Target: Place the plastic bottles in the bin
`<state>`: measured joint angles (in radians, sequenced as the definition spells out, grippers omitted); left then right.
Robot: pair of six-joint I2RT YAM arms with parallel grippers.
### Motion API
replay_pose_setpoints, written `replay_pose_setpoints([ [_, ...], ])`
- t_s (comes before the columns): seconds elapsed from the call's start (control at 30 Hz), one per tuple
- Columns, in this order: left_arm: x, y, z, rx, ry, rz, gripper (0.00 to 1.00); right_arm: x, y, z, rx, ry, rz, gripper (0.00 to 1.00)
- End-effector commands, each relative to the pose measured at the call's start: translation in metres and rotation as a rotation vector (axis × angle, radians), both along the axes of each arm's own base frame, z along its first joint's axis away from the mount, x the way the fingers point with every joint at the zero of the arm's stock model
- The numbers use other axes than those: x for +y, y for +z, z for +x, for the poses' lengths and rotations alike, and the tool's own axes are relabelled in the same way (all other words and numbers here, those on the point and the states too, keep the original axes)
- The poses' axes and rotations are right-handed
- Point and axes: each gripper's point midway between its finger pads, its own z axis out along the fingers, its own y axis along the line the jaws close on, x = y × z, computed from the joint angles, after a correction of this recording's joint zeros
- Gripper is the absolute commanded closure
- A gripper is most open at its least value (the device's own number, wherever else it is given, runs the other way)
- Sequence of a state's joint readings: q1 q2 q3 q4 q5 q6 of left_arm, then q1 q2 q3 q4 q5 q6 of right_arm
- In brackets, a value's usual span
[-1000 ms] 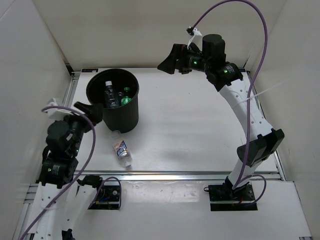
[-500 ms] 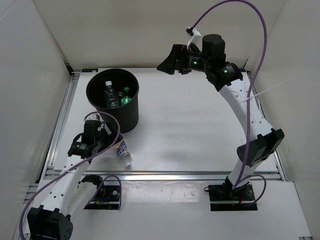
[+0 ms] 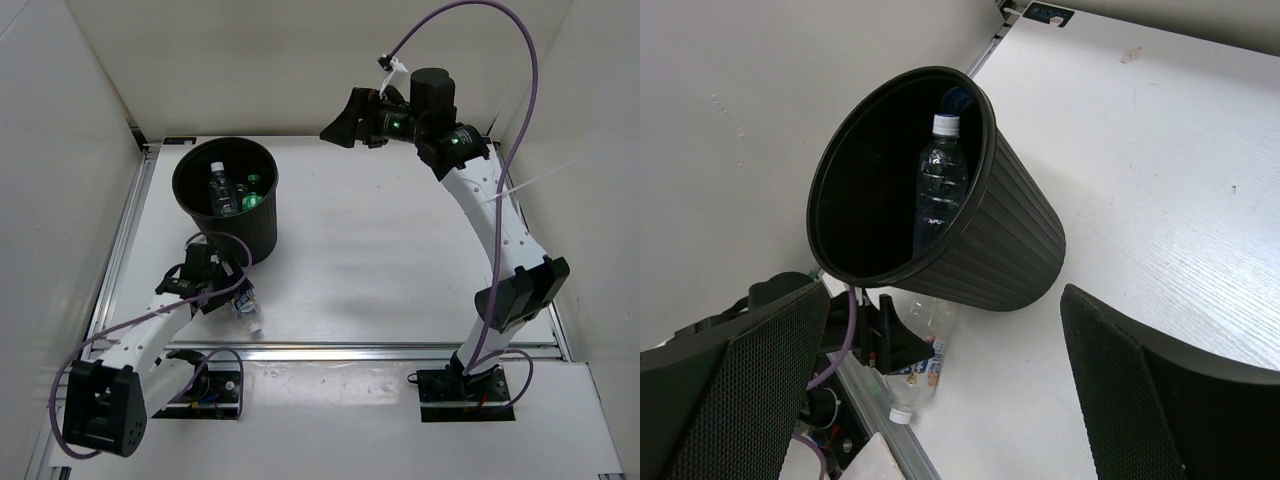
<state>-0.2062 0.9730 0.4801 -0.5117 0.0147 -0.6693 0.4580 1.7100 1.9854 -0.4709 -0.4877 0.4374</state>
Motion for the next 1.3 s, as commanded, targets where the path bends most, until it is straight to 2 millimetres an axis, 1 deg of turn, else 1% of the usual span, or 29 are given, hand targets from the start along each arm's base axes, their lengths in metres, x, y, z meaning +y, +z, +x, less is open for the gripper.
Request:
replay_pose_setpoints([
  [0.0,-0.007,0.011,0.021,-0.060,-0.014,0.000,0.00,-0.005,0.013,-0.001,-0.039,0.013,0.022,0.00],
  [0.03,-0.008,0.004,0.019,-0.031,-0.020,-0.001,0.00,-0.005,0.013,-0.001,-0.039,0.013,0.022,0.00],
  [0.1,-0.015,0.004,0.019,-0.032,-0.045,-0.010,0.01,-0.008,0.013,0.001,-0.031,0.002,0.027,0.00],
  [0.13,-0.015,0.004,0.019,-0.032,-0.045,-0.010,0.07,-0.008,0.009,0.001,-0.023,0.002,0.023,0.00],
  [0.17,-0.015,-0.001,0.014,-0.016,-0.050,-0.014,0.17,-0.008,0.009,0.001,-0.023,0.002,0.023,0.00],
  [0.2,-0.017,-0.005,0.009,-0.010,-0.060,-0.012,0.39,-0.011,0.009,0.004,-0.023,-0.007,0.023,0.00],
  [0.27,-0.022,0.007,0.008,-0.050,-0.053,-0.058,0.45,-0.010,0.006,0.003,-0.006,0.000,0.025,0.00],
  [0.3,-0.022,0.010,0.000,-0.034,-0.047,-0.074,0.45,-0.010,0.002,0.003,0.002,0.000,0.022,0.00],
  [0.33,-0.024,0.038,0.005,-0.115,-0.037,-0.104,0.45,-0.010,0.002,0.003,0.002,0.000,0.022,0.00],
  [0.4,-0.019,0.068,0.004,-0.174,0.020,-0.125,0.45,-0.009,0.002,0.001,0.011,0.007,0.028,0.00],
  [0.43,-0.010,0.100,-0.001,-0.231,0.060,-0.116,0.45,-0.009,0.002,0.001,0.011,0.007,0.028,0.00],
  [0.53,0.006,0.150,-0.014,-0.304,0.122,-0.097,0.45,-0.007,-0.005,0.003,0.029,0.016,0.023,0.00],
  [0.57,0.014,0.183,-0.022,-0.340,0.147,-0.082,0.45,-0.007,-0.005,0.001,0.030,0.024,0.025,0.00],
  [0.63,0.019,0.219,-0.028,-0.397,0.132,-0.065,0.45,-0.007,-0.005,0.001,0.030,0.024,0.025,0.00],
  [0.67,0.021,0.234,-0.025,-0.410,0.130,-0.050,0.45,-0.006,-0.005,0.001,0.038,0.022,0.029,0.00],
  [0.7,0.021,0.279,-0.023,-0.518,0.117,-0.066,0.45,-0.004,-0.008,0.003,0.040,0.031,0.031,0.00],
  [0.73,0.022,0.300,-0.018,-0.572,0.079,-0.032,0.45,-0.004,-0.008,0.003,0.040,0.031,0.031,0.00],
  [0.77,0.016,0.311,-0.001,-0.570,0.049,-0.013,0.45,-0.002,-0.011,0.004,0.058,0.039,0.034,0.00],
  [0.8,0.016,0.352,0.005,-0.661,0.035,-0.011,0.45,-0.001,-0.010,0.006,0.054,0.040,0.036,0.00],
  [0.87,0.012,0.380,0.031,-0.725,-0.005,0.038,0.42,-0.001,-0.003,0.006,0.043,0.038,0.048,0.00],
  [0.9,0.009,0.385,0.055,-0.722,-0.003,0.063,0.42,-0.001,-0.003,0.006,0.043,0.038,0.048,0.00],
  [0.93,0.008,0.384,0.068,-0.728,-0.010,0.090,0.40,0.001,-0.007,0.007,0.060,0.045,0.051,0.00],
  [0.97,0.009,0.393,0.085,-0.771,0.011,0.102,0.40,0.001,-0.003,0.006,0.052,0.045,0.054,0.00],
  [1.0,0.008,0.385,0.103,-0.755,0.015,0.126,0.40,0.001,-0.003,0.006,0.052,0.045,0.054,0.00],
  [1.07,0.012,0.371,0.124,-0.728,0.039,0.180,0.39,0.001,-0.003,0.006,0.052,0.045,0.054,0.00],
  [1.13,0.016,0.351,0.147,-0.666,0.066,0.238,0.25,-0.005,0.003,0.003,0.039,0.037,0.060,0.00],
  [1.17,0.017,0.345,0.152,-0.650,0.070,0.248,0.17,-0.005,0.003,0.003,0.039,0.037,0.060,0.00],
  [1.2,0.023,0.347,0.150,-0.646,0.112,0.258,0.00,-0.009,0.000,0.005,0.054,0.027,0.054,0.00],
  [1.27,0.028,0.360,0.142,-0.673,0.154,0.253,0.00,-0.020,-0.002,0.003,0.083,-0.013,0.026,0.00],
])
